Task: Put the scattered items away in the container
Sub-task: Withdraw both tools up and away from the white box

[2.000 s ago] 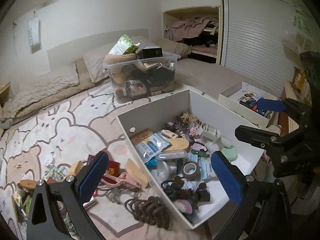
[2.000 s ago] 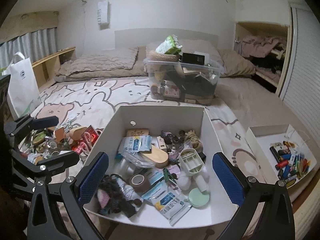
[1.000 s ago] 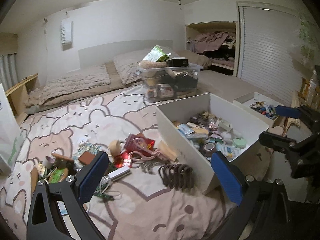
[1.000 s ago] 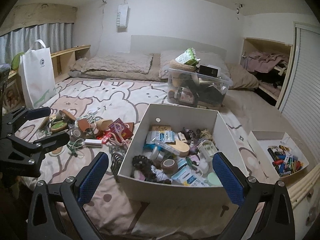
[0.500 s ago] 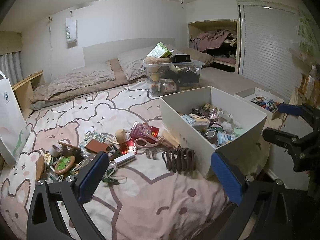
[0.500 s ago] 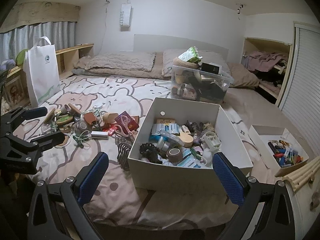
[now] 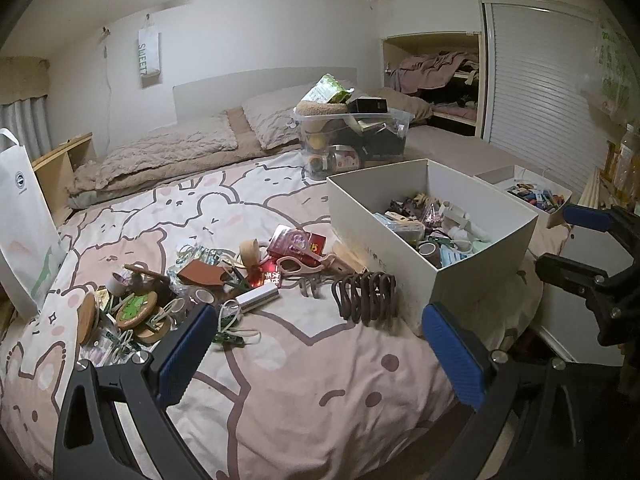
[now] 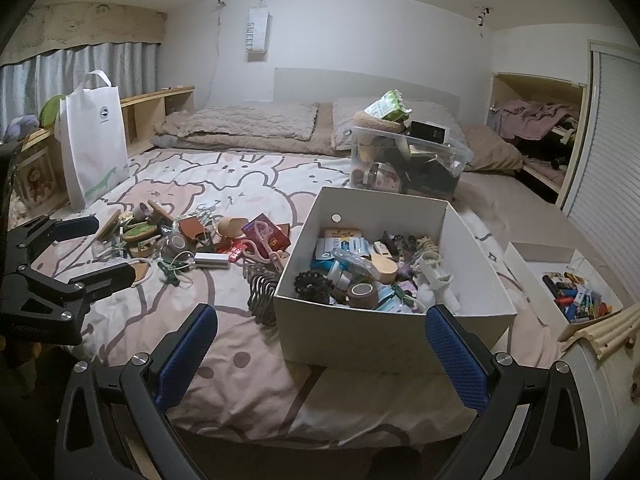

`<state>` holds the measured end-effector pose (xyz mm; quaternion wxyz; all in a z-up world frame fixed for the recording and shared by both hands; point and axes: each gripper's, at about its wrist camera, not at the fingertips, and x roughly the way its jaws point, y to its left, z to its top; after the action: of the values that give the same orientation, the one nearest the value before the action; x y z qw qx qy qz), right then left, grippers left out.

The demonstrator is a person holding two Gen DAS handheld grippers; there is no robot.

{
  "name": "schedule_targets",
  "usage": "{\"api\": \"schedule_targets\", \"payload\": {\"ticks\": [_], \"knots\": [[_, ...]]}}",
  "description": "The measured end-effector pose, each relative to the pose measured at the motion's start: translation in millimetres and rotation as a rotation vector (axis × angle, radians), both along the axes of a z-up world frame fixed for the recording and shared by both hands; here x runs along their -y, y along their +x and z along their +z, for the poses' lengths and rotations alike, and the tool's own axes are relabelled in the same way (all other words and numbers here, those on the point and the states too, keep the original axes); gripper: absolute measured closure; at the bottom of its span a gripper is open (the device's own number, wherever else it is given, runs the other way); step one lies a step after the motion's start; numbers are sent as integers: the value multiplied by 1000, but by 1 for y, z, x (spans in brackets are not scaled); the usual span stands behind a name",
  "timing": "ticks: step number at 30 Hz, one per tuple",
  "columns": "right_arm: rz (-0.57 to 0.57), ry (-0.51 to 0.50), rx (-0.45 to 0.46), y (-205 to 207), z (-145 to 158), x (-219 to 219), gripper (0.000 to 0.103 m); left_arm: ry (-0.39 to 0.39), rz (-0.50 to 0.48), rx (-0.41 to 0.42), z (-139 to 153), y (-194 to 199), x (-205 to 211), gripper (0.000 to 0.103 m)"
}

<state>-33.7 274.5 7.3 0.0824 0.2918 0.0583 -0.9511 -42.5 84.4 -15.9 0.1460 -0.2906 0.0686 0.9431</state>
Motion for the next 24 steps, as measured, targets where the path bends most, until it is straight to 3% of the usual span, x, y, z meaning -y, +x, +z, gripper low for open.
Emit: {"api": "schedule_targets", "payload": {"ticks": [24], "knots": [[5, 8, 0, -1, -2, 3, 0, -7, 8, -4, -2, -1, 2, 0]]}}
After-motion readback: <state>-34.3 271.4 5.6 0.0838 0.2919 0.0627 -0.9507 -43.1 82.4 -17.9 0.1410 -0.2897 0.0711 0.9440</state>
